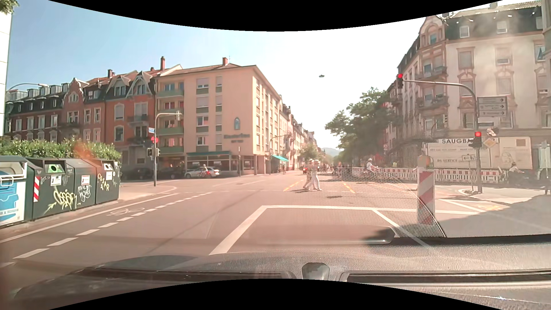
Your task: Follow the waypoints while adhering to traffic rules and regulations
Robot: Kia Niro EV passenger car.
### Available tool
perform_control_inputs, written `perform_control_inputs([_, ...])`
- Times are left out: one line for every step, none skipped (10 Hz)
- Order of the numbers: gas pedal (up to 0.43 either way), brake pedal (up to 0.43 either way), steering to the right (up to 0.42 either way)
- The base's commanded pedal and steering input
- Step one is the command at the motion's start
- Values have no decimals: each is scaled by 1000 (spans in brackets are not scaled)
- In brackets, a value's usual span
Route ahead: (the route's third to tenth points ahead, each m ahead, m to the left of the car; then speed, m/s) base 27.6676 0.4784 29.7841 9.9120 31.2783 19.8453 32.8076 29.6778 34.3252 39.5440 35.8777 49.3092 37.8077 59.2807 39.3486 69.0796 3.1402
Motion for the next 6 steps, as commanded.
perform_control_inputs([0,146,24])
perform_control_inputs([0,152,29])
perform_control_inputs([0,152,32])
perform_control_inputs([0,152,34])
perform_control_inputs([0,152,40])
perform_control_inputs([0,152,41])
